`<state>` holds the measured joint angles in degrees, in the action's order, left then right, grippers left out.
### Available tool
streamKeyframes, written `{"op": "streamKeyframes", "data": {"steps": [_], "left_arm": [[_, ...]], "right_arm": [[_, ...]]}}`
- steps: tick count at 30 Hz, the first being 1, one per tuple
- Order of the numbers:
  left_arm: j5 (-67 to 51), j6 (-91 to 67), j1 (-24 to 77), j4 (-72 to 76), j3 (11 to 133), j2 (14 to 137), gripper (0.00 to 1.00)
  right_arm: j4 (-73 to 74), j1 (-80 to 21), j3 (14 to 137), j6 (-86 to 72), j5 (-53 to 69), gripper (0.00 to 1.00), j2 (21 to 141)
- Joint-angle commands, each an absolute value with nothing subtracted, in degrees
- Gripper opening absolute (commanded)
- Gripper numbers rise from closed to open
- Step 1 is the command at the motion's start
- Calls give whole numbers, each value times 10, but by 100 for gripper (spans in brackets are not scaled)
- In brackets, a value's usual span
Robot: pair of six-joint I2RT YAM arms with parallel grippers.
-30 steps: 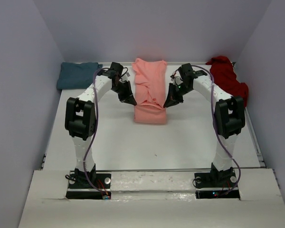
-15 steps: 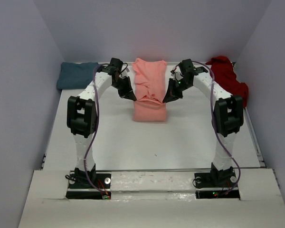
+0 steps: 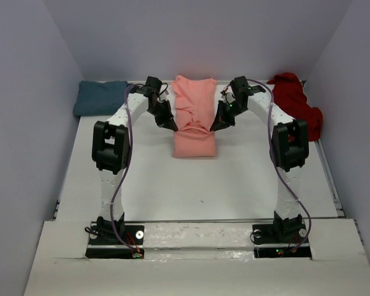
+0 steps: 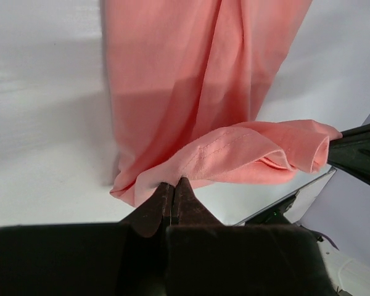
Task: Fold and stack the t-shirts
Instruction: Fold the tshirt
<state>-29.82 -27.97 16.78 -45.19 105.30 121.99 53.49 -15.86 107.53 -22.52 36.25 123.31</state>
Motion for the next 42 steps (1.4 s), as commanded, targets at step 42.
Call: {"op": "streamKeyframes", "data": {"steps": [42], "left_arm": [[-307, -287, 161, -461, 1224, 1349, 0]], "right_arm": [[520, -126, 1206, -229, 378, 0, 1342]]}}
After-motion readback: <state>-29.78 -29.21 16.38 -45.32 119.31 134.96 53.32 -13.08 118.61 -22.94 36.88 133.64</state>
